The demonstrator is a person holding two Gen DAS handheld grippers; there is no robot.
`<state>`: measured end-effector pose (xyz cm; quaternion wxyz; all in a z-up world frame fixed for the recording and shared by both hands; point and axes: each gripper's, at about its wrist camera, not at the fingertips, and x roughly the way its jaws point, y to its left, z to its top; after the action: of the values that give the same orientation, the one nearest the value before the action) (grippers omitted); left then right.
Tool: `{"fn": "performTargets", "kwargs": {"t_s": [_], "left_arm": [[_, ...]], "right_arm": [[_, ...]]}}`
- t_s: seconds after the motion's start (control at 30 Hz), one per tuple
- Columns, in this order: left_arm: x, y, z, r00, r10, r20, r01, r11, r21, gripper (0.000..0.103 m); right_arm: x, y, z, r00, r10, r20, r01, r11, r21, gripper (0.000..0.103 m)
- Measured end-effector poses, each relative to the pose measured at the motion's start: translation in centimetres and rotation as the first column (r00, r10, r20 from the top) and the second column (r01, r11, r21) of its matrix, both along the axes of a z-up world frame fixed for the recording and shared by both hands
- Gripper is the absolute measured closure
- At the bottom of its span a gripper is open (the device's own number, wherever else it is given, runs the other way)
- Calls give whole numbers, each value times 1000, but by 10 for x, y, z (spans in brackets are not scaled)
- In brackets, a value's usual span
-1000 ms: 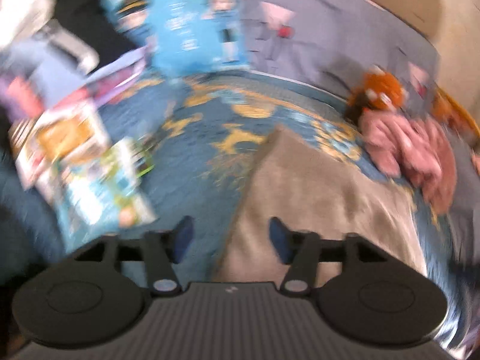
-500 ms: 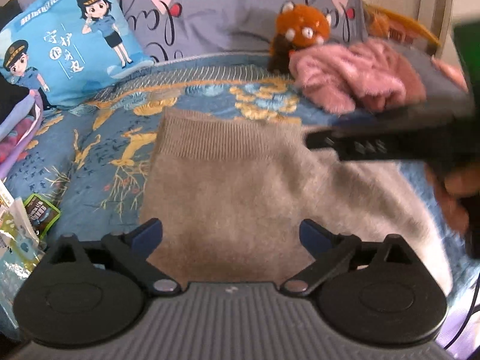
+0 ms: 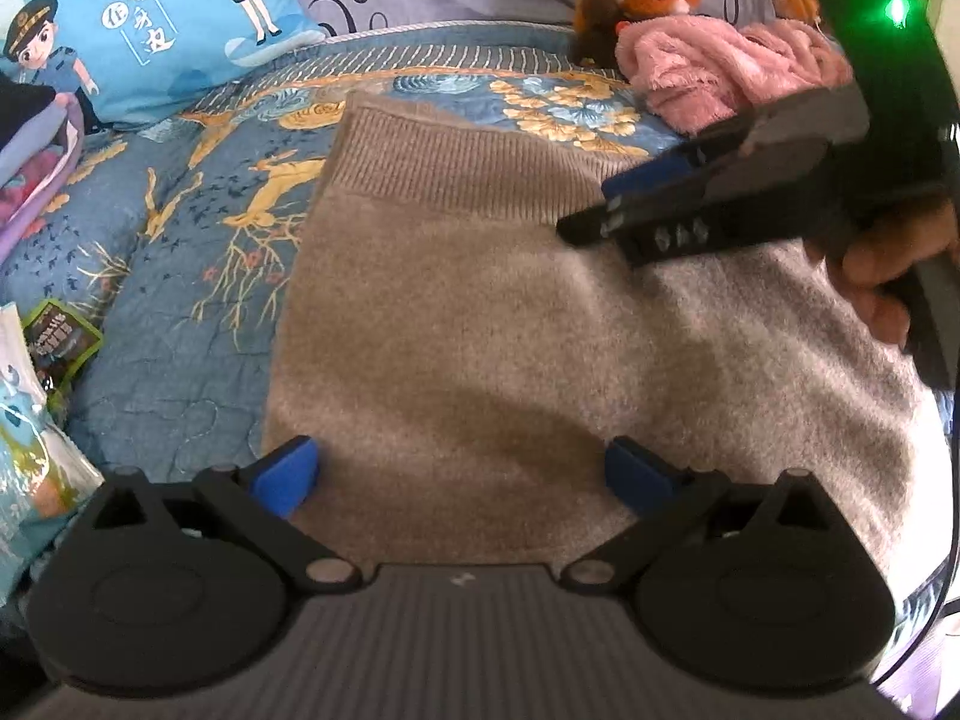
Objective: Fold clothes
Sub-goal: 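Press the folded sweater flat with the left gripper while the right smooths its ribbed hem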
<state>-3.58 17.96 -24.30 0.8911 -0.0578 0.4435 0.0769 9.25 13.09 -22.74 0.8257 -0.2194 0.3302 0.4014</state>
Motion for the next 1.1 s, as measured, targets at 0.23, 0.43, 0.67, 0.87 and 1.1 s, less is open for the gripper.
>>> {"fn": "performTargets", "kwargs": {"t_s": [0.23, 0.43, 0.67, 0.87, 1.1], "left_arm": [[-1, 2, 1, 1000, 5, 4, -5, 1000, -7, 0], [-2, 5, 0, 1000, 8, 12, -8, 1000, -18, 0], [-1, 11, 0, 1000, 11, 18, -10, 999, -41, 0], [1, 16, -1, 1000, 17, 15, -16, 998, -58, 0], [4, 15, -1, 1000, 12, 10, -12, 998, -55, 0]], "right_arm": [[14, 29, 19, 997, 54, 55, -55, 998, 14, 67], [21, 86, 17, 964, 246, 105, -236, 967, -96, 59], [50, 128, 5, 945, 318, -71, -325, 937, -129, 54], [29, 112, 15, 877, 430, -216, -453, 889, -71, 76], [-20, 95, 32, 827, 562, 34, -530, 798, -286, 68]]}}
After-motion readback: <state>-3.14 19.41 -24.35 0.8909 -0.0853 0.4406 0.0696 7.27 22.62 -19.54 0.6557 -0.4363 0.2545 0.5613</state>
